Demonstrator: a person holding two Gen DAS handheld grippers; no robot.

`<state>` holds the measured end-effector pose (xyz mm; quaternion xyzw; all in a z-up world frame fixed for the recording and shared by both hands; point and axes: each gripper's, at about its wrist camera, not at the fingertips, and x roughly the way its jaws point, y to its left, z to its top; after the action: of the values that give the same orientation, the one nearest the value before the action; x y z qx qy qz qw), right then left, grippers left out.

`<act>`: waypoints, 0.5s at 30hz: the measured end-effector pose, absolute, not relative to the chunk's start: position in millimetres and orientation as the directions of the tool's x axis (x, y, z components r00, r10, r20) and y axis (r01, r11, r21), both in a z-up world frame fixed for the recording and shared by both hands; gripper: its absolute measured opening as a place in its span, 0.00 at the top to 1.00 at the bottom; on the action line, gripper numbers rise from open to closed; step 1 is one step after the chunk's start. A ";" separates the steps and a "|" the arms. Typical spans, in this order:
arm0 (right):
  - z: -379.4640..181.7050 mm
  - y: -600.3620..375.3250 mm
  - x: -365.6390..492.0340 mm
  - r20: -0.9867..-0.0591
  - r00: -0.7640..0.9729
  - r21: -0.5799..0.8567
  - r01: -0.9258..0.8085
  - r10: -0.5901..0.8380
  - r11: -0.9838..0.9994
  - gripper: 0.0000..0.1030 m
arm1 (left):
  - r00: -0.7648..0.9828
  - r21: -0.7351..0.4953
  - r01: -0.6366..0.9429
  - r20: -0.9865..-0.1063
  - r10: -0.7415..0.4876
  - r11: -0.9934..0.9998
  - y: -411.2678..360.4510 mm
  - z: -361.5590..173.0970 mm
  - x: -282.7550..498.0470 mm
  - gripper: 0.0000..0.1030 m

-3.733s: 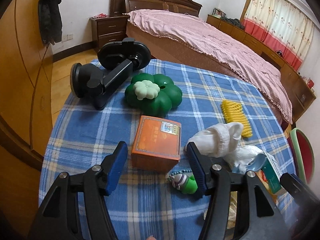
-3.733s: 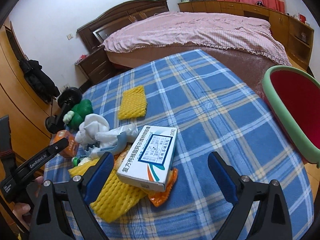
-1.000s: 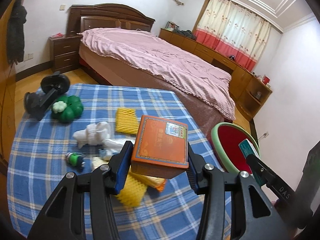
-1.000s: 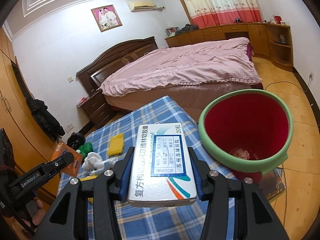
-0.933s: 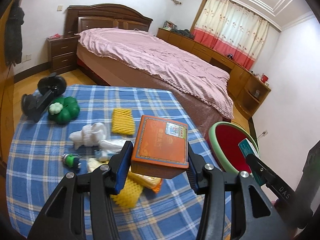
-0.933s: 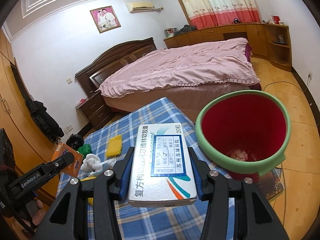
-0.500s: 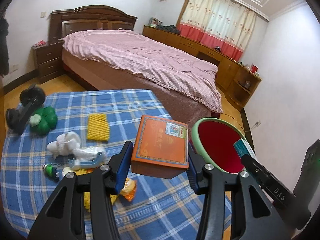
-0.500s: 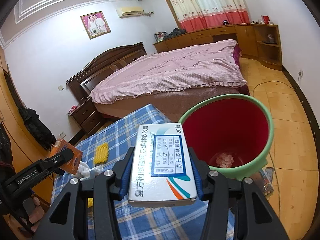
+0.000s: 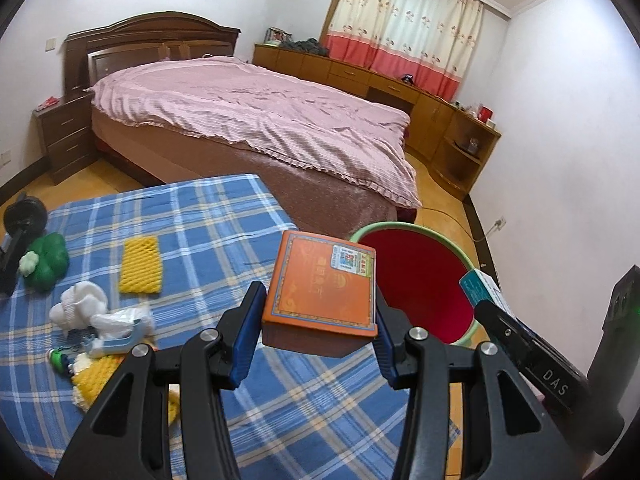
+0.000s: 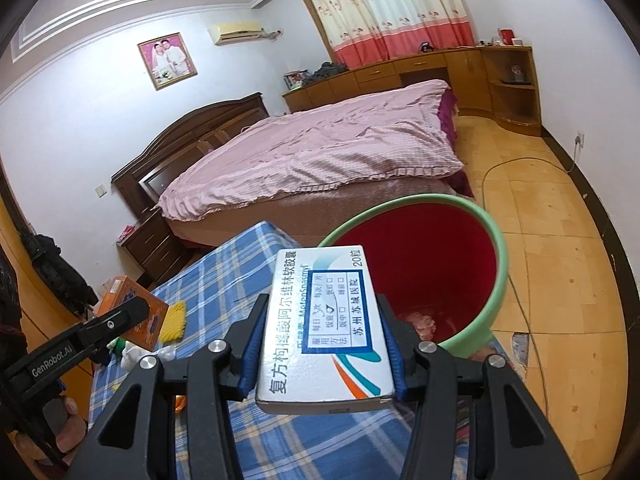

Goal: Collect trash
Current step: 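Carry the white medicine box and orange box over the red bucket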

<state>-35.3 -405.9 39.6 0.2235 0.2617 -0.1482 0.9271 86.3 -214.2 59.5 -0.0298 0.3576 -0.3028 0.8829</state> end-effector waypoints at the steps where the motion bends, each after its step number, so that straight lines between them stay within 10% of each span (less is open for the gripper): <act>1: 39.0 -409.0 -36.0 -0.552 0.817 0.337 0.399 -0.165 0.853 0.49 | 0.558 -0.269 0.519 -0.613 -0.559 0.812 -217.6 59.1 86.4 0.51; 15: 16.5 -457.2 -38.9 -0.598 0.771 0.335 0.488 -0.218 0.806 0.49 | 0.470 -0.267 0.610 -0.636 -0.612 0.746 -288.8 37.6 94.6 0.51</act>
<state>-38.9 -457.2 16.5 0.2437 0.2770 -0.1942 0.9089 94.6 -288.8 37.6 -0.0015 0.3714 -0.3564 0.8573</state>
